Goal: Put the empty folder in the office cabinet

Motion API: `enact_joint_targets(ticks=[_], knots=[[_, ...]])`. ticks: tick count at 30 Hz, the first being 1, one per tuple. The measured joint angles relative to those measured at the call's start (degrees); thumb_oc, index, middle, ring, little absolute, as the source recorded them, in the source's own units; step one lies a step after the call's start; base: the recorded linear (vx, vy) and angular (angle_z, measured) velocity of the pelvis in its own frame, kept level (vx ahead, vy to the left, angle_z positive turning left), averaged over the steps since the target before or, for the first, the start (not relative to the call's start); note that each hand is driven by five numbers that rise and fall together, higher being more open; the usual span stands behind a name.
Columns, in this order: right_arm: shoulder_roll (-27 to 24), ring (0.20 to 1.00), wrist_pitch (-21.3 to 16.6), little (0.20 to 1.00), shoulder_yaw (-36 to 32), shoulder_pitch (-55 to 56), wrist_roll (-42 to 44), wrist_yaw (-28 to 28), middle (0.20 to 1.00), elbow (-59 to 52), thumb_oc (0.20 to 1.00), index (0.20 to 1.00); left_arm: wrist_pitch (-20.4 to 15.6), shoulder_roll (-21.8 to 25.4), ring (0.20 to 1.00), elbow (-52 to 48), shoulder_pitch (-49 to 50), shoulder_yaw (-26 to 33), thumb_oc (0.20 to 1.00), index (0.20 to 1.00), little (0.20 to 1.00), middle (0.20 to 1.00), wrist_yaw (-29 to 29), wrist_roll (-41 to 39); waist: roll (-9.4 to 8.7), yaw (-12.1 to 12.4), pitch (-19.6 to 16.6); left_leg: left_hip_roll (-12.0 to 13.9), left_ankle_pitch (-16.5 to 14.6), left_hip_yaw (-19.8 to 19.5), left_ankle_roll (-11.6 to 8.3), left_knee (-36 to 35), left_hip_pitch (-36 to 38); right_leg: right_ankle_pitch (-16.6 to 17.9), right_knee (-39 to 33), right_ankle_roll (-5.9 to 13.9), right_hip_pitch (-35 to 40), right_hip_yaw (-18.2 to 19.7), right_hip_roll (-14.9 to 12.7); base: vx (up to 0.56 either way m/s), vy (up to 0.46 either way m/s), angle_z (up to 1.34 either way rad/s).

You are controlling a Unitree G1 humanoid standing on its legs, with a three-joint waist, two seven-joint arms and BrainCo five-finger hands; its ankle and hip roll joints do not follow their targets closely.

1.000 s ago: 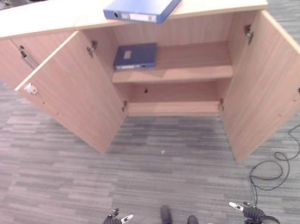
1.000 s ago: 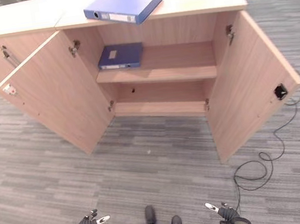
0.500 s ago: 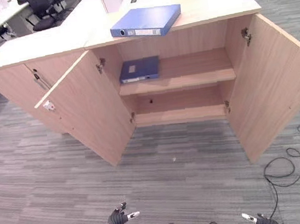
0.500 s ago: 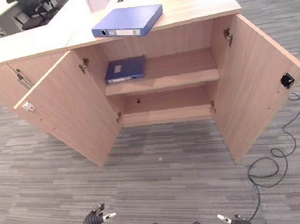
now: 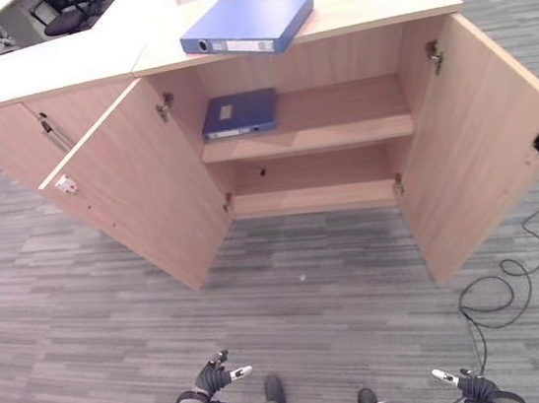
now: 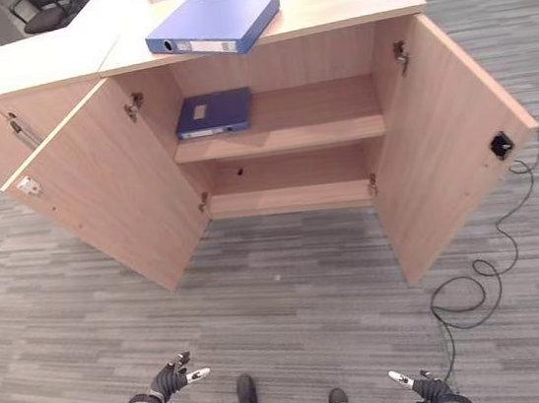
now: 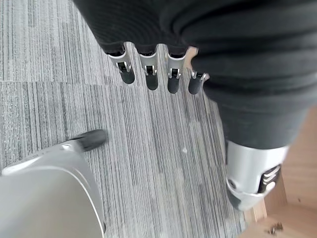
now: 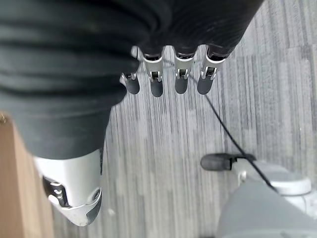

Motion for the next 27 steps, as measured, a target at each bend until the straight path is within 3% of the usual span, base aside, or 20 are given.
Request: enact_joint_targets(ticks=[2, 5, 6, 7, 8, 10, 13, 17, 19, 21, 22, 23, 25, 26, 27], knots=[[0.13, 1.000, 0.21, 1.000, 0.01, 0.13, -0.01, 0.05, 1.000, 0.07, 1.000, 1.000, 0.12, -0.07, 1.000, 1.66, 0.21, 0.10, 1.000, 1.000, 1.000, 1.000, 0.20, -0.04, 0.18, 0.98, 0.02, -0.05, 0.15, -0.23, -0.19, 0.38, -1.71, -0.65, -0.01, 0.26, 1.12, 1.34, -0.40, 0.27, 0.069, -0.38], [-0.02, 1.000, 0.21, 1.000, 0.38, 0.21, -0.11, 0.01, 1.000, 0.14, 1.000, 1.000, 0.15, -0.11, 1.000, 3.55, 2.17, 0.78, 1.000, 1.000, 1.000, 1.000, 0.76, -0.09, 0.00, 2.21, -0.35, -0.09, -0.34, 0.01, -0.17, 3.43, -3.08, -4.68, -0.04, 3.85, 5.70, 4.27, -2.89, 0.33, 0.122, -0.66], [-0.27, 1.000, 0.24, 1.000, 0.47, 0.87, -0.60, 0.05, 1.000, 0.29, 1.000, 1.000, 0.32, -0.24, 1.000, 4.37, 2.65, 0.76, 1.000, 1.000, 1.000, 1.000, 0.86, -0.10, 0.37, 2.65, -1.01, -0.19, -2.77, -0.47, 1.15, 5.23, -2.88, -5.74, -0.06, 5.08, 5.94, 6.82, -3.42, 0.21, 0.107, -0.93], [-0.10, 1.000, 0.25, 1.000, 0.77, 0.76, -1.23, 0.05, 1.000, 0.41, 1.000, 1.000, 0.35, -0.20, 1.000, 4.36, 3.34, 1.30, 1.000, 1.000, 1.000, 1.000, 1.06, -0.17, -0.17, 3.30, -1.32, -1.49, 0.19, 0.09, 1.97, 6.52, -2.80, -6.59, -0.06, 6.57, 6.75, 9.27, -4.94, 0.29, 0.192, -0.88], [0.90, 1.000, 0.32, 1.000, 1.54, 0.68, -1.66, 0.20, 1.000, 0.42, 1.000, 1.000, 0.34, 0.48, 1.000, 4.31, 3.55, 2.48, 1.000, 1.000, 1.000, 1.000, 1.20, -0.20, -2.40, 3.40, -1.19, -3.82, 0.43, 0.61, 2.78, 6.68, -2.04, -7.03, 0.21, 7.25, 7.05, 10.66, -7.11, 0.37, 0.280, -0.59], [3.66, 1.000, 0.32, 1.000, 1.80, 1.04, -1.84, 0.37, 1.000, 1.18, 1.000, 1.000, -0.13, 1.58, 1.000, 5.23, 2.87, 5.06, 1.000, 1.000, 1.000, 1.000, 1.32, -0.24, -5.41, 4.19, -1.96, -7.01, -0.02, 0.23, 6.97, 6.58, -0.56, -5.40, 3.52, 8.09, 5.73, 12.27, -9.06, 0.33, 0.245, -0.34], [6.04, 1.000, 0.35, 1.000, 2.03, 0.61, -2.21, 0.54, 1.000, 1.22, 1.000, 1.000, -0.56, 2.35, 1.000, 6.25, 1.26, 4.84, 1.000, 1.000, 1.000, 1.000, 1.47, -0.28, -6.36, 4.89, -2.87, -8.67, -2.13, 1.24, 9.99, 6.19, 0.61, -1.93, 6.47, 10.85, 3.92, 13.80, -10.48, 0.24, 0.232, -0.09], [6.17, 1.000, 0.18, 1.000, 2.03, -2.38, -2.22, 0.49, 1.000, 1.03, 1.000, 1.000, -0.39, 3.45, 1.000, 6.44, 1.31, 3.22, 1.000, 1.000, 1.000, 1.000, 1.29, 0.09, -7.73, 5.63, -3.92, -10.00, -3.44, 3.16, 11.64, 6.52, 0.68, 0.39, 8.02, 13.10, 2.39, 15.21, -12.35, 0.15, 0.174, -0.17], [6.14, 1.000, 0.24, 1.000, 2.03, -3.85, -2.21, 0.44, 1.000, 0.56, 1.000, 1.000, -0.20, 4.05, 1.000, 5.91, -0.12, 1.94, 1.000, 1.000, 1.000, 1.000, 1.24, 0.12, -7.90, 6.32, -4.36, -10.32, -4.81, 3.58, 12.79, 6.83, 0.66, 1.45, 11.65, 14.38, 0.08, 15.67, -12.03, 0.14, 0.182, -0.10], [6.01, 1.000, 0.12, 1.000, 2.04, -4.40, -2.21, 0.39, 1.000, 0.51, 1.000, 1.000, 0.06, 4.09, 1.000, 4.70, -0.29, 1.49, 1.000, 1.000, 1.000, 1.000, 1.22, 0.12, -7.31, 6.08, -5.14, -9.98, -4.80, 3.61, 13.17, 6.04, 1.29, 2.01, 17.47, 15.63, -3.31, 15.68, -11.60, 0.09, 0.291, -0.10], [6.14, 1.000, 0.11, 1.000, 2.67, -5.09, -2.21, 0.37, 1.000, 0.25, 1.000, 1.000, 0.36, 4.50, 1.000, 2.60, -0.43, 0.37, 1.000, 1.000, 1.000, 1.000, 1.28, 0.06, -6.57, 6.16, -4.83, -9.72, -5.42, 4.59, 14.01, 6.27, 2.23, 4.18, 24.53, 17.21, -6.69, 14.79, -10.39, 0.18, 0.433, -0.16], [6.24, 1.000, -0.09, 1.000, 2.76, -5.46, -2.18, 0.24, 1.000, -0.08, 1.000, 1.000, -0.01, 4.33, 1.000, 0.37, -1.00, -0.16, 1.000, 1.000, 1.000, 1.000, 1.18, 0.04, -4.78, 5.94, -3.86, -8.33, -6.86, 4.70, 16.00, 8.08, 2.81, 4.99, 32.20, 17.50, -10.89, 10.52, -10.10, 0.14, 0.270, -0.31], [6.53, 1.000, -0.23, 1.000, 2.78, -5.68, -2.16, 0.37, 1.000, -0.42, 1.000, 1.000, -0.01, 4.42, 1.000, -0.64, -1.49, -0.55, 1.000, 1.000, 1.000, 1.000, 1.21, 0.03, -4.08, 5.88, -3.23, -8.22, -8.10, 5.85, 17.02, 7.70, 4.54, 5.44, 38.40, 16.92, -14.55, 7.27, -10.46, 0.21, 0.156, -0.34], [6.23, 1.000, -0.23, 1.000, 2.69, -5.76, -2.13, 0.36, 1.000, -0.54, 1.000, 1.000, 0.02, 4.28, 1.000, -0.62, -2.02, -0.52, 1.000, 1.000, 1.000, 1.000, 1.24, 0.01, -3.24, 5.08, -2.71, -7.91, -9.11, 6.21, 17.56, 7.27, 5.96, 4.13, 39.87, 16.05, -16.37, 6.05, -10.10, 0.28, 0.059, -0.39], [6.05, 1.000, -0.19, 1.000, 2.50, -5.80, -2.13, 0.38, 1.000, -0.51, 1.000, 1.000, 0.03, 4.26, 1.000, -0.66, -1.66, -0.42, 1.000, 1.000, 1.000, 1.000, 1.27, -0.02, -2.69, 5.19, -2.39, -7.74, -9.17, 6.64, 16.69, 6.45, 6.94, 1.85, 38.80, 15.77, -16.82, 3.36, -10.70, 0.26, -0.043, -0.41]])
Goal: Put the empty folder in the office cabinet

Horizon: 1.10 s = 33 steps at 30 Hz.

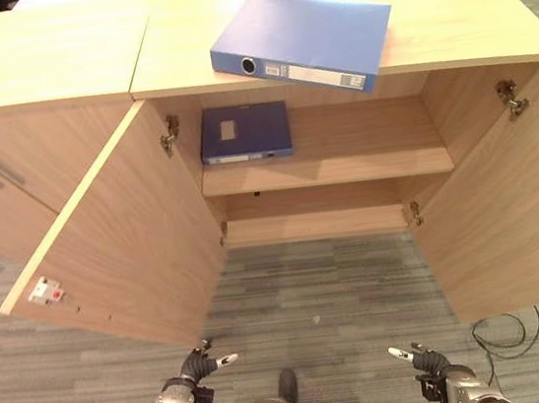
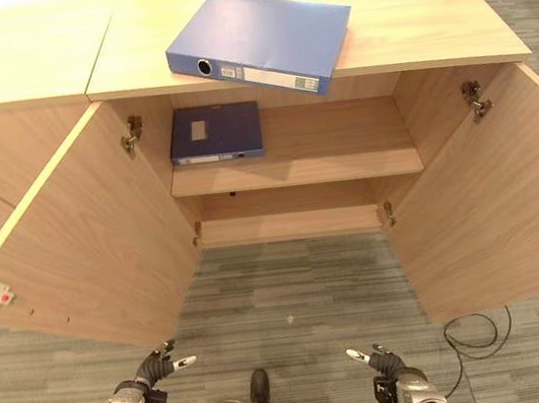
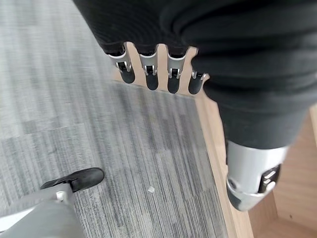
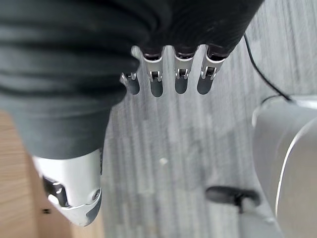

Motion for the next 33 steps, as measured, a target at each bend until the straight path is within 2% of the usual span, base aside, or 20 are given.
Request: enact_joint_targets(ticks=[1, 2, 3, 6, 7, 10, 12, 13, 14, 15, 16, 17, 21, 23, 25, 26, 28, 30, 31, 33], knots=[[-0.10, 1.000, -0.08, 1.000, -0.02, 0.02, 0.01, -0.06, 1.000, -0.02, 1.000, 1.000, 0.06, -0.01, 1.000, 0.02, 0.43, 0.32, 1.000, 1.000, 1.000, 1.000, 0.01, 0.00, 0.42, -0.18, 0.37, 0.12, 0.41, 0.70, -0.53, -0.86, 1.25, -2.12, -2.94, -0.60, 0.13, -2.98, -0.69, 0.12, -0.062, -0.42], [-0.35, 1.000, 0.00, 1.000, 0.34, 0.07, -0.01, -0.01, 1.000, -0.48, 1.000, 1.000, 0.06, 0.09, 1.000, 0.13, 1.12, 0.43, 1.000, 1.000, 1.000, 1.000, 0.01, -0.02, 0.64, -0.44, 0.45, 0.28, 0.84, 1.75, -1.30, -1.51, 2.00, -2.44, -8.56, -0.65, -0.36, -5.89, -1.39, 0.19, -0.113, -0.42], [-0.51, 1.000, 0.11, 1.000, 0.56, 0.95, -0.01, -0.14, 1.000, -0.46, 1.000, 1.000, 0.00, 0.20, 1.000, 0.23, 1.28, 0.57, 1.000, 1.000, 1.000, 1.000, 0.08, -0.12, 0.13, -0.80, 0.59, -0.09, 0.88, 2.56, -1.87, -2.47, 2.49, -0.95, -20.02, -0.08, -0.90, -9.57, -2.90, 0.22, -0.095, -0.24], [-0.54, 1.000, 0.25, 1.000, 0.51, 2.20, -0.01, -0.25, 1.000, -0.99, 1.000, 1.000, 0.01, 0.08, 1.000, 0.57, 1.31, 0.57, 1.000, 1.000, 1.000, 1.000, 0.11, -0.30, -0.65, -2.27, 0.70, -0.25, 0.92, 1.38, -2.97, -3.59, 3.69, 3.18, -30.61, 0.03, -1.32, -8.10, -3.28, 0.18, -0.098, 0.11], [-0.58, 1.000, 0.24, 1.000, 0.19, 2.38, 0.02, -0.32, 1.000, -1.19, 1.000, 1.000, 0.05, -0.04, 1.000, 0.91, 1.55, 0.63, 1.000, 1.000, 1.000, 1.000, 0.17, -0.28, -1.26, -3.83, 1.09, -0.32, 1.14, 0.41, -3.38, -3.86, 4.33, 6.87, -35.17, 0.14, -1.51, -5.39, -3.52, 0.13, -0.140, 0.44], [-0.60, 1.000, 0.44, 1.000, -0.15, 4.15, 0.04, -0.27, 1.000, -1.16, 1.000, 1.000, -0.05, -0.05, 1.000, 0.89, 2.13, 0.89, 1.000, 1.000, 1.000, 1.000, 0.40, -0.25, -2.17, -5.30, 1.04, -0.29, 1.15, -1.77, -5.16, -5.44, 6.79, 9.45, -34.66, -0.19, -1.40, -1.12, -3.78, 0.14, -0.130, 0.50], [-0.28, 1.000, 0.55, 1.000, -0.15, 5.54, 0.02, -0.22, 1.000, -0.97, 1.000, 1.000, -0.13, 0.41, 1.000, 0.74, 3.16, 1.22, 1.000, 1.000, 1.000, 1.000, 0.54, -0.24, -3.71, -5.12, 0.27, -0.58, 0.14, -2.32, -6.86, -5.77, 8.45, 9.92, -34.31, -1.20, 0.09, -1.02, -3.99, 0.16, -0.162, 0.18], [-1.21, 1.000, 0.56, 1.000, -0.64, 6.71, 0.00, -0.26, 1.000, -0.88, 1.000, 1.000, -0.06, -0.75, 1.000, 1.51, 5.36, 1.85, 1.000, 1.000, 1.000, 1.000, 0.85, -0.24, -2.87, -4.94, -0.58, 1.08, -1.14, -2.58, -8.81, -5.73, 9.98, 10.12, -35.99, -3.45, 2.76, -1.11, -1.56, 0.14, -0.211, -0.10], [-2.10, 1.000, 0.42, 1.000, -0.69, 6.83, -0.01, -0.28, 1.000, -1.26, 1.000, 1.000, -0.25, -1.22, 1.000, 1.39, 6.74, 1.41, 1.000, 1.000, 1.000, 1.000, 0.57, -0.13, -1.35, -5.23, -1.61, 2.74, -1.47, -2.39, -9.36, -5.65, 9.66, 10.36, -37.17, -3.75, 2.91, -1.64, -0.17, 0.17, -0.303, -0.15], [-3.57, 1.000, 0.44, 1.000, -0.80, 6.85, -0.04, -0.33, 1.000, -1.24, 1.000, 1.000, -0.11, -2.64, 1.000, 1.95, 7.49, 1.32, 1.000, 1.000, 1.000, 1.000, 0.59, 0.02, 1.30, -5.63, -2.54, 5.15, -1.78, -2.57, -10.67, -5.63, 9.89, 10.88, -38.79, -4.84, 4.20, -2.67, 2.31, 0.09, -0.231, 0.02], [-4.47, 1.000, 0.49, 1.000, -0.77, 6.80, -0.05, -0.28, 1.000, -1.23, 1.000, 1.000, -0.15, -3.52, 1.000, 1.79, 7.39, 1.16, 1.000, 1.000, 1.000, 1.000, 0.57, 0.06, 2.43, -5.59, -2.57, 6.23, -1.68, -2.62, -10.79, -4.88, 9.89, 10.64, -38.53, -6.18, 4.75, -3.36, 3.36, 0.06, -0.237, 0.18], [-5.12, 1.000, 0.51, 1.000, -0.68, 6.83, -0.07, -0.27, 1.000, -1.25, 1.000, 1.000, -0.24, -4.31, 1.000, 1.36, 7.46, 1.22, 1.000, 1.000, 1.000, 1.000, 0.59, 0.07, 3.16, -5.55, -2.77, 7.34, -1.13, -2.87, -11.56, -3.83, 9.76, 10.43, -38.68, -6.68, 5.32, -4.15, 4.35, 0.04, -0.217, 0.20], [-5.30, 1.000, 0.23, 1.000, -0.53, 6.57, -0.08, -0.14, 1.000, -1.64, 1.000, 1.000, -0.43, -4.99, 1.000, 0.40, 6.88, 1.24, 1.000, 1.000, 1.000, 1.000, 0.59, 0.02, 3.43, -5.28, -3.07, 10.17, -0.27, -4.84, -12.91, -0.96, 8.92, 8.33, -38.93, -8.87, 6.94, -5.67, 7.01, 0.02, -0.205, 0.13], [-5.50, 1.000, 0.11, 1.000, -0.57, 6.58, -0.08, -0.04, 1.000, -1.61, 1.000, 1.000, -0.50, -5.58, 1.000, 0.47, 5.93, 1.22, 1.000, 1.000, 1.000, 1.000, 0.40, 0.01, 2.97, -5.14, -2.89, 10.91, 1.59, -5.08, -15.49, 0.29, 7.88, 7.98, -38.86, -9.70, 7.27, -7.08, 7.98, 0.00, -0.226, 0.35], [-5.56, 1.000, 0.06, 1.000, -0.71, 6.75, -0.08, 0.04, 1.000, -1.40, 1.000, 1.000, -0.38, -5.58, 1.000, 0.98, 5.38, 1.30, 1.000, 1.000, 1.000, 1.000, 0.43, -0.21, 2.33, -5.16, -2.45, 11.08, 1.81, -5.74, -15.95, 4.22, 5.69, 7.41, -38.92, -10.52, 7.59, -7.60, 8.00, -0.03, -0.145, 0.20], [-5.50, 1.000, 0.06, 1.000, -0.69, 6.73, -0.07, 0.04, 1.000, -1.26, 1.000, 1.000, -0.36, -5.39, 1.000, 0.96, 5.38, 1.28, 1.000, 1.000, 1.000, 1.000, 0.41, -0.31, 1.51, -4.75, -2.06, 10.89, 2.13, -6.36, -16.95, 8.16, 4.09, 7.21, -38.91, -10.84, 8.03, -7.45, 7.92, -0.03, -0.152, -0.01], [-5.99, 1.000, 0.04, 1.000, -0.70, 6.48, -0.06, 0.00, 1.000, -1.18, 1.000, 1.000, -0.17, -5.53, 1.000, 1.75, 5.72, 1.15, 1.000, 1.000, 1.000, 1.000, 0.30, -0.34, 1.32, -4.53, -2.04, 10.51, 4.01, -9.30, -19.87, 12.53, 2.06, 6.79, -38.91, -11.86, 8.65, -7.45, 8.32, 0.00, -0.115, 0.06], [-6.19, 1.000, 0.08, 1.000, -0.70, 6.55, -0.06, 0.01, 1.000, -0.89, 1.000, 1.000, -0.13, -5.47, 1.000, 2.86, 4.91, 1.18, 1.000, 1.000, 1.000, 1.000, 0.33, -0.35, 0.10, -4.56, -1.29, 10.14, 5.95, -10.59, -22.21, 16.57, -0.53, 6.60, -38.91, -12.08, 8.56, -7.47, 8.18, 0.02, -0.045, 0.04], [-6.18, 1.000, 0.12, 1.000, -0.59, 6.52, -0.06, 0.01, 1.000, -0.96, 1.000, 1.000, -0.09, -5.34, 1.000, 2.87, 4.97, 1.16, 1.000, 1.000, 1.000, 1.000, 0.29, -0.35, -0.42, -4.38, -1.02, 10.17, 6.78, -9.42, -21.89, 17.62, -2.20, 6.41, -38.92, -12.36, 8.66, -7.56, 7.86, 0.05, -0.022, 0.02], [-6.48, 1.000, 0.10, 1.000, -0.15, 6.53, -0.07, -0.01, 1.000, -1.00, 1.000, 1.000, 0.00, -5.36, 1.000, 2.92, 4.95, 1.13, 1.000, 1.000, 1.000, 1.000, -0.01, -0.35, -0.73, -5.32, -0.95, 10.65, 6.36, -5.58, -21.12, 12.51, -1.98, 6.12, -38.92, -12.80, 8.49, -9.21, 7.93, 0.09, 0.006, 0.13]])
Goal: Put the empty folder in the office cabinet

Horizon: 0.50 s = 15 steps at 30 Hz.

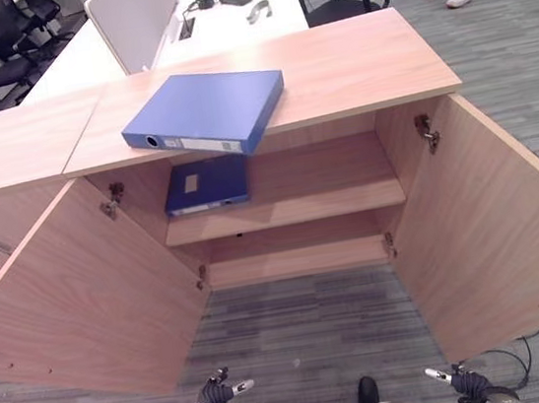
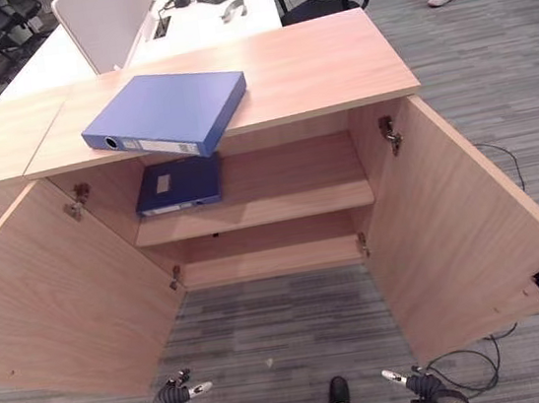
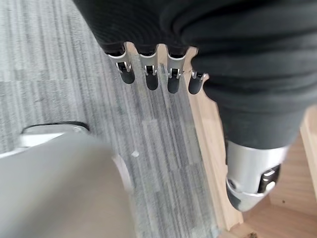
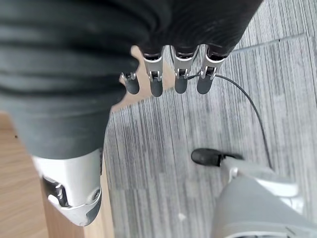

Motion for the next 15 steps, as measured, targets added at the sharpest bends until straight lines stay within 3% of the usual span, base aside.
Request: enact_joint_targets(ticks=[2, 5, 7, 8, 9, 11, 12, 15], knots=[[-0.08, 1.000, 0.05, 1.000, 0.18, 0.39, -0.01, -0.01, 1.000, 0.03, 1.000, 1.000, -0.01, 0.01, 1.000, 0.03, -0.06, -0.09, 1.000, 1.000, 1.000, 1.000, -0.03, 0.02, -0.25, -0.05, -0.06, -0.04, -0.52, 2.43, 0.93, -6.54, 1.92, -0.03, 0.01, -0.05, -0.57, -0.06, 0.23, 0.08, 0.055, 0.01], [0.00, 1.000, 0.16, 1.000, 0.15, 0.90, 0.01, -0.09, 1.000, 0.14, 1.000, 1.000, -0.01, -0.01, 1.000, 0.40, -0.29, -0.25, 1.000, 1.000, 1.000, 1.000, -0.06, 0.04, -0.40, -0.11, -0.15, -0.40, -0.91, 3.02, 2.01, -14.04, 4.01, -0.03, 0.02, -0.04, -0.98, -0.50, 0.94, 0.06, 0.063, 0.06], [0.14, 1.000, 0.14, 1.000, -0.08, 1.28, 0.02, -0.35, 1.000, 0.22, 1.000, 1.000, -0.05, -0.08, 1.000, 1.66, -0.76, -0.18, 1.000, 1.000, 1.000, 1.000, -0.04, 0.05, -0.07, 0.17, -0.57, -0.83, -3.47, 3.62, 5.43, -13.76, 4.03, 0.18, 0.03, 0.24, -1.38, -0.60, 1.46, 0.13, 0.165, 0.09], [0.06, 1.000, 0.11, 1.000, -0.09, 1.97, 0.02, -0.32, 1.000, 0.28, 1.000, 1.000, 0.01, -0.21, 1.000, 2.15, -0.57, -0.21, 1.000, 1.000, 1.000, 1.000, -0.01, 0.04, 0.74, 0.18, -1.47, -0.60, -5.36, 3.71, 8.16, -13.82, 4.06, 0.44, 0.02, 0.64, -1.94, -0.60, 2.02, 0.11, 0.157, 0.01], [0.86, 1.000, 0.06, 1.000, -0.10, 1.92, 0.02, -0.48, 1.000, 0.66, 1.000, 1.000, 0.04, 0.17, 1.000, 2.40, -0.69, -0.06, 1.000, 1.000, 1.000, 1.000, 0.01, 0.05, 0.70, 0.42, -1.53, -0.77, -4.79, 4.65, 7.31, -14.13, 3.99, 0.98, 0.01, 1.25, -1.84, -0.41, 1.54, 0.14, 0.174, -0.03], [3.24, 1.000, 0.40, 1.000, 0.17, 2.51, -0.04, -0.20, 1.000, 1.71, 1.000, 1.000, 0.07, 1.36, 1.000, 2.44, -0.50, 0.09, 1.000, 1.000, 1.000, 1.000, 0.01, 0.08, -1.42, 2.01, -2.18, -2.53, -4.91, 6.75, 8.37, -15.20, 4.84, 0.83, 0.02, 2.20, -1.77, -0.19, -0.63, 0.14, 0.179, -0.08], [3.99, 1.000, 0.50, 1.000, 0.17, 2.97, -0.04, -0.13, 1.000, 2.09, 1.000, 1.000, 0.06, 1.83, 1.000, 2.38, 0.02, 0.11, 1.000, 1.000, 1.000, 1.000, 0.00, 0.11, -1.54, 2.33, -2.48, -3.09, -4.67, 6.86, 9.09, -15.94, 5.25, 1.23, 0.08, 2.94, -1.68, -0.11, -1.36, 0.08, 0.131, 0.00], [5.65, 1.000, 0.49, 1.000, 0.15, 3.66, -0.74, 0.02, 1.000, 2.04, 1.000, 1.000, 0.14, 3.35, 1.000, 2.47, 1.01, -0.05, 1.000, 1.000, 1.000, 1.000, -0.02, 0.49, -3.48, 2.23, -3.73, -5.30, -4.71, 6.76, 10.69, -16.72, 5.88, 1.68, 0.35, 3.84, -1.46, 0.42, -3.28, 0.06, 0.138, 0.11]])
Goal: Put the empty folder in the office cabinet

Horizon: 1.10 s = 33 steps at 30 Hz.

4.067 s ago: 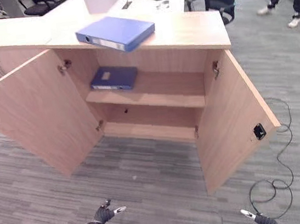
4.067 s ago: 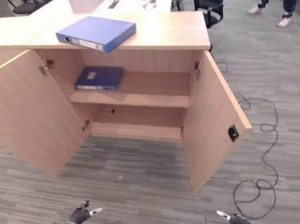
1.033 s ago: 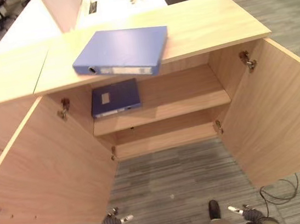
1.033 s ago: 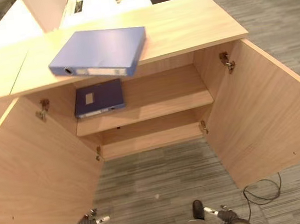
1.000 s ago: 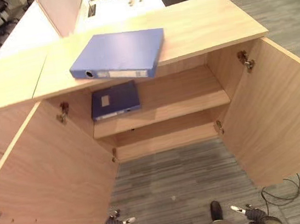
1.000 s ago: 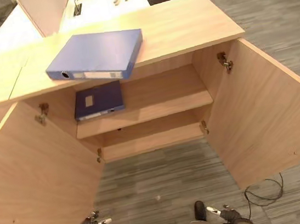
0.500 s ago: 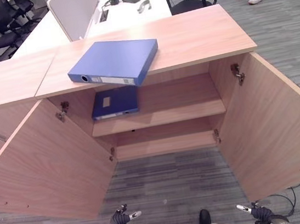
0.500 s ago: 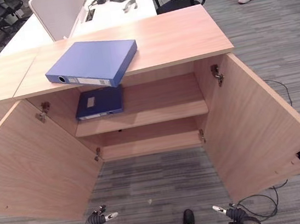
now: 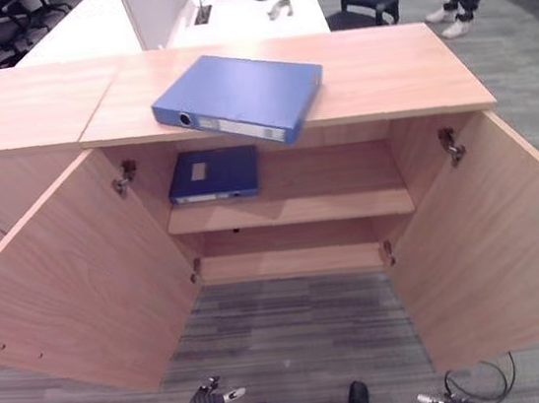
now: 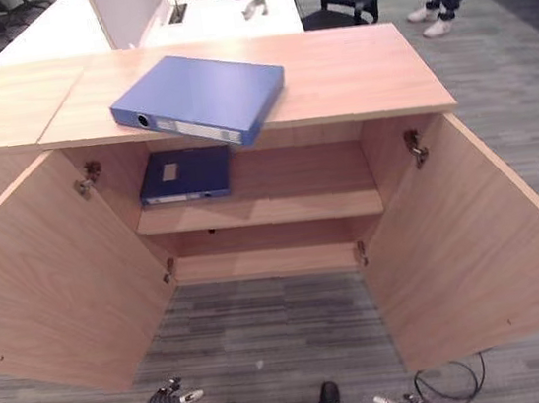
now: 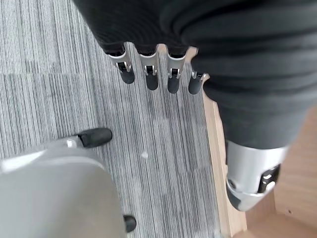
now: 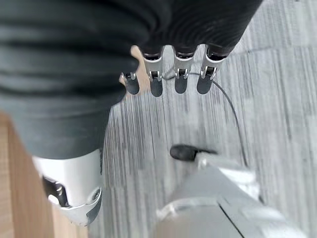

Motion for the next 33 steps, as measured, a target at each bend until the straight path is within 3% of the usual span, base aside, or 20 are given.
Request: enact_joint_targets(ticks=[5, 7, 8, 9, 10, 11, 12, 14, 16, 20, 22, 24, 25, 26, 27, 30, 33], knots=[[0.51, 1.000, -0.05, 1.000, -0.03, -4.00, -0.90, 0.00, 1.000, -0.40, 1.000, 1.000, -0.01, 0.85, 1.000, -0.11, -1.62, -0.13, 1.000, 1.000, 1.000, 1.000, -0.16, 0.03, -0.23, 0.13, 0.21, -4.11, -1.65, 0.68, 2.97, -0.20, 0.17, 1.32, 1.54, 1.36, -1.13, 1.53, -3.35, 0.07, 0.258, -0.05], [0.63, 1.000, -0.10, 1.000, 0.09, -6.09, -0.90, 0.09, 1.000, -1.03, 1.000, 1.000, -0.19, 1.81, 1.000, -1.72, -3.10, -0.16, 1.000, 1.000, 1.000, 1.000, -0.19, 0.02, 0.46, 0.49, 1.63, -4.48, -1.21, 2.18, 4.97, -1.26, 1.85, 1.23, 13.09, 1.46, -6.73, 2.20, -4.91, 0.03, 0.267, -0.27], [1.22, 1.000, -0.52, 1.000, 0.42, -6.11, -0.89, -0.02, 1.000, -1.04, 1.000, 1.000, -0.16, 2.04, 1.000, -2.07, -3.32, 0.32, 1.000, 1.000, 1.000, 1.000, -0.18, 0.01, 0.21, 0.65, 3.35, -5.92, -2.58, 3.11, 6.82, 0.36, 2.16, 2.60, 21.34, 3.31, -10.59, 2.19, -6.33, 0.22, 0.298, -0.19], [0.78, 1.000, 0.11, 1.000, 0.53, -5.14, -0.89, 0.15, 1.000, -1.92, 1.000, 1.000, -0.14, 1.71, 1.000, -2.99, -2.72, -0.31, 1.000, 1.000, 1.000, 1.000, -0.32, 0.02, 1.75, 0.31, 5.05, -5.81, -3.89, 2.92, 8.29, 0.85, 2.35, 2.52, 32.35, 6.84, -15.09, -0.05, -9.03, 0.25, 0.131, -0.14], [1.05, 1.000, 0.53, 1.000, 0.22, -4.11, -0.82, 0.19, 1.000, -2.41, 1.000, 1.000, -0.17, 1.62, 1.000, -2.97, -2.23, 0.13, 1.000, 1.000, 1.000, 1.000, -0.35, 0.05, 1.99, 0.24, 5.07, -6.19, -3.63, 2.47, 8.12, -0.15, 3.57, 0.33, 32.76, 7.31, -15.78, 0.81, -7.49, 0.27, 0.070, -0.13], [1.29, 1.000, 0.59, 1.000, 0.47, -3.76, -0.88, 0.21, 1.000, -2.52, 1.000, 1.000, -0.10, 1.77, 1.000, -2.61, -0.72, 1.08, 1.000, 1.000, 1.000, 1.000, -0.32, 0.05, 2.41, 0.19, 4.56, -6.23, -2.47, 2.80, 7.84, -1.44, 4.29, -2.37, 28.74, 7.48, -15.06, 3.42, -5.40, 0.09, -0.025, -0.18], [1.37, 1.000, 0.64, 1.000, 0.62, -3.66, -0.89, 0.26, 1.000, -2.50, 1.000, 1.000, 0.13, 2.18, 1.000, -2.06, -0.39, 1.60, 1.000, 1.000, 1.000, 1.000, -0.38, 0.05, 1.55, -0.22, 4.40, -6.89, -2.28, 2.92, 7.96, -1.51, 4.03, -3.85, 24.56, 7.51, -14.55, 4.83, -4.27, 0.09, -0.032, -0.11], [1.24, 1.000, 0.98, 1.000, 0.56, -3.68, -0.90, 0.11, 1.000, -2.13, 1.000, 1.000, 0.34, 2.43, 1.000, -0.72, -0.86, 1.66, 1.000, 1.000, 1.000, 1.000, -0.23, 0.05, 0.55, -0.49, 4.41, -7.87, -1.95, 3.09, 8.10, -1.48, 3.71, -4.00, 18.20, 7.45, -13.51, 4.60, -2.69, 0.10, -0.064, 0.11], [1.15, 1.000, 0.89, 1.000, 0.33, -3.61, -0.87, 0.04, 1.000, -2.01, 1.000, 1.000, 0.40, 1.86, 1.000, -0.06, -2.31, 1.32, 1.000, 1.000, 1.000, 1.000, -0.11, 0.03, 1.38, -3.16, 5.04, -8.29, -2.10, 0.72, 8.26, -1.47, 3.83, -2.90, 10.37, 7.25, -14.73, 7.35, -0.01, 0.11, -0.113, 0.59], [1.01, 1.000, 0.80, 1.000, -0.24, -3.14, -0.88, 0.06, 1.000, -2.06, 1.000, 1.000, -0.31, 1.50, 1.000, -0.89, -2.83, 1.26, 1.000, 1.000, 1.000, 1.000, -0.13, 0.09, 2.41, -3.83, 4.75, -8.51, -2.94, -0.18, 7.49, -1.50, 6.09, -0.75, 8.88, 6.17, -12.57, 7.68, -0.40, 0.12, -0.096, 0.43], [0.78, 1.000, 0.60, 1.000, -0.65, -2.99, -0.90, 0.06, 1.000, -0.67, 1.000, 1.000, -0.32, 1.40, 1.000, -1.47, -2.28, 1.38, 1.000, 1.000, 1.000, 1.000, -0.09, 0.10, 2.63, -3.64, 2.60, -8.13, -4.10, -0.74, 6.70, -1.48, 6.09, -0.76, 7.95, 6.11, -10.77, 6.95, -0.83, 0.17, -0.214, 0.27], [0.58, 1.000, 0.65, 1.000, -0.65, -2.88, -0.90, 0.03, 1.000, 0.19, 1.000, 1.000, -0.26, 1.30, 1.000, -1.44, -1.03, 1.29, 1.000, 1.000, 1.000, 1.000, -0.06, 0.09, 2.76, -3.69, 1.57, -7.35, -4.92, -1.27, 5.35, -1.48, 7.13, 0.74, 3.77, 4.23, -6.69, 5.28, -0.60, 0.09, -0.099, 0.02], [0.10, 1.000, 0.65, 1.000, -0.65, -2.75, -0.91, 0.01, 1.000, 0.19, 1.000, 1.000, -0.23, 0.76, 1.000, -1.48, -0.26, 1.28, 1.000, 1.000, 1.000, 1.000, -0.03, 0.10, 3.69, -3.78, 1.24, -6.52, -5.22, -1.39, 4.76, -1.48, 7.61, 2.66, 1.41, 1.56, -4.94, 4.80, 0.62, 0.13, -0.161, -0.16], [-0.77, 1.000, 0.57, 1.000, -0.64, -2.69, -0.91, 0.02, 1.000, 0.11, 1.000, 1.000, -0.23, -0.20, 1.000, -1.65, 0.25, 1.37, 1.000, 1.000, 1.000, 1.000, -0.10, 0.10, 4.62, -3.74, 0.89, -5.54, -4.91, -1.22, 4.25, -1.04, 7.83, 3.12, 0.01, 0.47, -3.81, 5.01, 1.71, 0.13, -0.160, -0.17], [-1.45, 1.000, 0.57, 1.000, -0.64, -2.71, -0.91, 0.02, 1.000, 0.00, 1.000, 1.000, -0.23, -0.96, 1.000, -1.65, 0.34, 1.42, 1.000, 1.000, 1.000, 1.000, -0.10, 0.10, 5.33, -3.82, 0.72, -4.72, -4.66, -1.48, 3.72, -0.74, 8.13, 2.63, -0.32, -0.03, -3.32, 4.89, 2.47, 0.11, -0.155, -0.11], [-2.81, 1.000, 0.57, 1.000, -0.62, -2.39, -0.90, -0.04, 1.000, -0.26, 1.000, 1.000, -0.29, -2.08, 1.000, -2.41, 0.06, 1.39, 1.000, 1.000, 1.000, 1.000, -0.20, 0.10, 4.83, -3.77, 0.77, -3.84, -5.06, -1.82, 2.11, 2.03, 7.41, 1.89, 0.07, -1.84, -1.87, 5.09, 3.13, 0.06, -0.136, -0.05], [-4.79, 1.000, 0.46, 1.000, -0.81, -2.39, -0.87, -0.04, 1.000, -0.56, 1.000, 1.000, -0.34, -2.72, 1.000, -3.14, -1.25, 1.37, 1.000, 1.000, 1.000, 1.000, -0.20, 0.08, 6.22, -3.99, 0.47, -1.27, -5.69, -3.22, 1.03, 2.46, 7.78, 0.48, -0.34, -2.57, -1.88, 4.53, 5.75, 0.04, -0.141, 0.04]])
